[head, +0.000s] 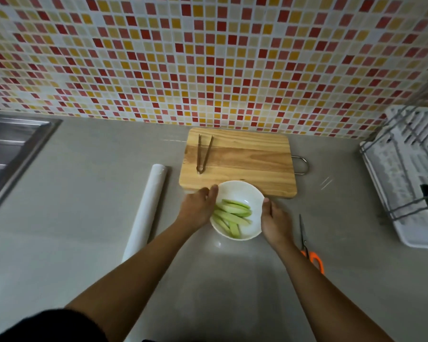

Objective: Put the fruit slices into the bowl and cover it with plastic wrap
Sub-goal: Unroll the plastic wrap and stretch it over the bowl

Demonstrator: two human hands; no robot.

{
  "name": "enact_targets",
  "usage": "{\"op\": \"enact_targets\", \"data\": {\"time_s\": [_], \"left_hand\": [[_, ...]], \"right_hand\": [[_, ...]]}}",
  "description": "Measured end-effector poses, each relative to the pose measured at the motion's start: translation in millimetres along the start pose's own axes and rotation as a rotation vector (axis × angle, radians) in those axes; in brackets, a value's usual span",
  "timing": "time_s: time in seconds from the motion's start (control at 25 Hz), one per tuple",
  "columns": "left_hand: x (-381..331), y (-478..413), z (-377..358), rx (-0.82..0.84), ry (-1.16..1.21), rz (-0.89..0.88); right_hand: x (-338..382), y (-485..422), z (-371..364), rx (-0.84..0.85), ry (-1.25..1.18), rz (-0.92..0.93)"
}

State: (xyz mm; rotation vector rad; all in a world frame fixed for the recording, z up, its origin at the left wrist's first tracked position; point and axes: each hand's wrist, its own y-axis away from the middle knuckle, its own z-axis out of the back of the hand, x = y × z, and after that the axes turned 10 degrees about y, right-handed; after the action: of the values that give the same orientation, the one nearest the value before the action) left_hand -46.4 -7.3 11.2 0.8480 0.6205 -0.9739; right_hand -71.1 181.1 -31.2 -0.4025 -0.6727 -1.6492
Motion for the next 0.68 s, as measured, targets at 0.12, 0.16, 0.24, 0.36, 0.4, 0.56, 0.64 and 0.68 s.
{"op": "enact_targets", "data": {"time_s": [0.12, 0.16, 0.24, 0.36, 0.4, 0.56, 0.64, 0.68], "left_hand": [[8.5, 28.8, -5.2, 0.022, 0.154, 0.017], [12.6, 35.4, -6.0, 0.035, 0.132, 0.006], [21.1, 47.7, -8.6, 0.008, 0.134, 0.021], [30.8, 60.2, -13.9, 0.012, 0.146, 0.011], [33.4, 62.9, -16.5, 0.013, 0.138, 0.016], [39.5, 67.0, -11.1, -0.039, 0.147, -0.003], [40.7, 59.5, 9.9, -0.223, 0.205, -0.086], [44.1, 52.5, 27.3, -0.353, 0.177, -0.122]], "right_hand": [[-3.9, 14.6, 3.2, -0.012, 0.009, 0.012], [-6.7, 21.0, 3.8, -0.015, 0.026, 0.015], [-12.7, 34.5, 3.3, -0.006, 0.055, 0.019], [-21.4, 51.1, -2.0, 0.011, 0.085, -0.006], [-23.6, 54.6, -3.6, 0.015, 0.097, -0.012], [-26.0, 59.2, -6.8, 0.005, 0.080, -0.007], [-26.8, 58.4, -6.4, 0.002, 0.070, 0.001], [-26.5, 57.9, -6.5, 0.001, 0.077, 0.007]]}}
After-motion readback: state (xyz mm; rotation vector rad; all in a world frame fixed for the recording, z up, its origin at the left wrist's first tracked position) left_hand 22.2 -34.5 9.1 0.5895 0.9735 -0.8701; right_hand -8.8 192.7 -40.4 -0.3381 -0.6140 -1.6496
